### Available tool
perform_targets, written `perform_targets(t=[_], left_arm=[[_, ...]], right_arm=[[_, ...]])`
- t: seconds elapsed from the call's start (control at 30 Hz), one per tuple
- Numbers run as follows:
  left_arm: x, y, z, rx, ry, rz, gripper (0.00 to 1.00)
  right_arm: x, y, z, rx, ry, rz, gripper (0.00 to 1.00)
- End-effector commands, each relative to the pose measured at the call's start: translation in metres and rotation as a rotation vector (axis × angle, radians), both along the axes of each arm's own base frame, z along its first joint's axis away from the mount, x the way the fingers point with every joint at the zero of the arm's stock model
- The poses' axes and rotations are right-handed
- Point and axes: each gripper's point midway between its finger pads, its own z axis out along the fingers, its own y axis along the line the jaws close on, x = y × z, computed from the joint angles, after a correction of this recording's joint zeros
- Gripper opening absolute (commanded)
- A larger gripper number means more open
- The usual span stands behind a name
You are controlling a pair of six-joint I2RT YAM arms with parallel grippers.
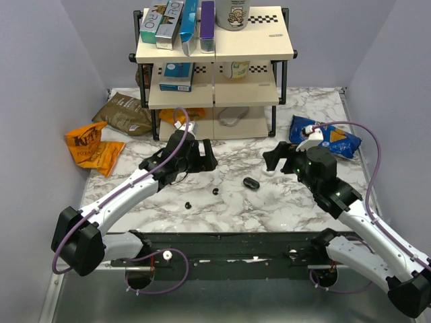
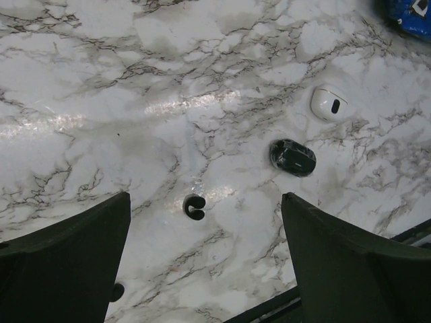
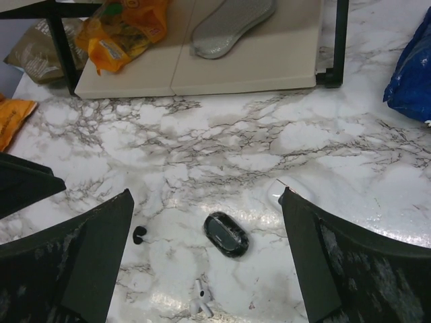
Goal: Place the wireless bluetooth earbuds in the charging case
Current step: Pick up the charging case at the center of the board.
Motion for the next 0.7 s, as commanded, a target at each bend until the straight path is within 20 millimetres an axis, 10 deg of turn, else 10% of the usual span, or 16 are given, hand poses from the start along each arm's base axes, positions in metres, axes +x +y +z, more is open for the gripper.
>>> perform_targets(t=[0.0, 0.17, 0.67], left_arm=[[-0.016, -0.024, 0.002, -0.009, -0.041, -0.209, 0.99], [-0.026, -0.045, -0.020, 0.292, -0.058, -0.272, 0.99], [-0.020, -0.133, -0.080, 0.415, 0.015, -0.391, 0.99]], right_arm=[[-0.010, 0.004, 0.002, -0.021, -0.015, 0.072, 1.00], [-0.015, 0.006, 0.011, -0.021, -0.021, 0.100, 1.00], [-0.042, -0.006, 0.030, 0.006, -0.022, 0.119, 1.00]])
